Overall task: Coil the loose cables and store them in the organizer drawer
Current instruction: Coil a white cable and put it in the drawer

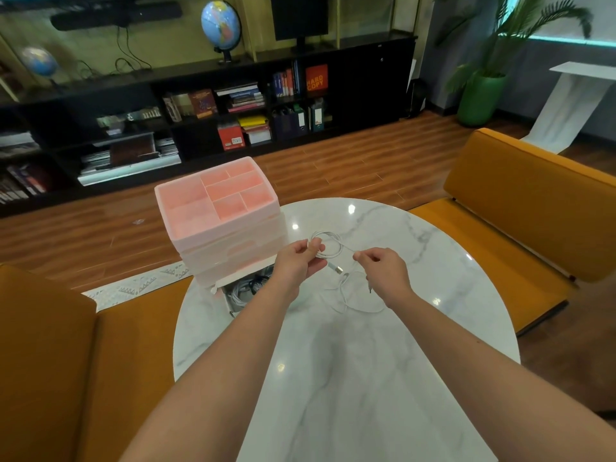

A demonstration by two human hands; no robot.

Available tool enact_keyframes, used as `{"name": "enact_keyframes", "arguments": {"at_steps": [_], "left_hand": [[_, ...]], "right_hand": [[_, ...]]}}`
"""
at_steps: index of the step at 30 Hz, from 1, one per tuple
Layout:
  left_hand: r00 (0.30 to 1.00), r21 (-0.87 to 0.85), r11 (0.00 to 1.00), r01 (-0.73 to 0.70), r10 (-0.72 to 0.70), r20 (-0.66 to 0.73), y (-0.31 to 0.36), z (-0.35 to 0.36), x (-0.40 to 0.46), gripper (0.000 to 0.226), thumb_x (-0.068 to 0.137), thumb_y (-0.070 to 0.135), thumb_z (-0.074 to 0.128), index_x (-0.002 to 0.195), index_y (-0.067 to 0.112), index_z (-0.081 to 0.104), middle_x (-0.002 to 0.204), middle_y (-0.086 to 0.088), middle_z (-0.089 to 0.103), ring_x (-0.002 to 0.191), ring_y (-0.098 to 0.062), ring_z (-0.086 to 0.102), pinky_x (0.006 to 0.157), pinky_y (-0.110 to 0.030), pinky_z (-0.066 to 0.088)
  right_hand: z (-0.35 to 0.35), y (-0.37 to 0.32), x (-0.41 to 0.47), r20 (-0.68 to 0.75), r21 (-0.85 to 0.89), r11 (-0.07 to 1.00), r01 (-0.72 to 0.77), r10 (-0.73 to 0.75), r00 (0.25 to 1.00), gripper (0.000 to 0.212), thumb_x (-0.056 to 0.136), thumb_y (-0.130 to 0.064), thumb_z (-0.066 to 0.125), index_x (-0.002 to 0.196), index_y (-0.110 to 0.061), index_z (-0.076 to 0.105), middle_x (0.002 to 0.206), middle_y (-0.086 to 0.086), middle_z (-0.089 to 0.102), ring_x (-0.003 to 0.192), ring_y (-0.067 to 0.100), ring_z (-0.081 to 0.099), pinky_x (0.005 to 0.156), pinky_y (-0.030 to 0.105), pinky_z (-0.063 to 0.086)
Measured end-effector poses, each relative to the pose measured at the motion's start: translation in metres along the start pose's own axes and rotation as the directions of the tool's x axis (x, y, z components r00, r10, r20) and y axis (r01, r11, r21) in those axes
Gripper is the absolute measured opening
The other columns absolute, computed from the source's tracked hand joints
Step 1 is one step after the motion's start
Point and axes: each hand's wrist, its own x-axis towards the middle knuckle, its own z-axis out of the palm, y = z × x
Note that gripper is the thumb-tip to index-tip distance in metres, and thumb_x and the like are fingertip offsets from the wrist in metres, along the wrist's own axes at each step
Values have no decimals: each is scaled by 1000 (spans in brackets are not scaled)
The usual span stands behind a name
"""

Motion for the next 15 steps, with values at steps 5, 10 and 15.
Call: {"name": "enact_keyframes", "arguments": {"at_steps": [5, 10, 15], "left_hand": [[999, -168, 985, 41, -46, -23, -1, 6, -4, 19, 98, 14, 56, 108, -1, 61, 100, -10, 69, 89, -16, 69, 80, -22, 57], [992, -341, 934, 109, -123, -19, 2, 14, -7, 19, 98, 4, 51, 115, 0, 60, 98, -6, 65, 88, -17, 66, 87, -29, 52], [993, -390, 915, 107, -117, -1, 3, 23, -11, 22, 97, 6, 53, 117, 1, 61, 99, -6, 67, 90, -17, 66, 92, -30, 52]], "right_hand": [[1, -5, 0, 101, 31, 998, -61, 57, 993, 25, 92, -28, 62, 89, -5, 69, 76, 8, 63, 53, 20, 57, 62, 32, 51], [5, -7, 2, 112, 77, 990, -117, 108, 988, 26, 93, -25, 60, 91, -1, 68, 80, 8, 65, 53, 20, 65, 68, 36, 60], [12, -6, 3, 113, 283, 924, -258, 235, 965, 29, 97, -21, 56, 91, 6, 65, 81, 13, 65, 69, 23, 71, 76, 36, 60]]}}
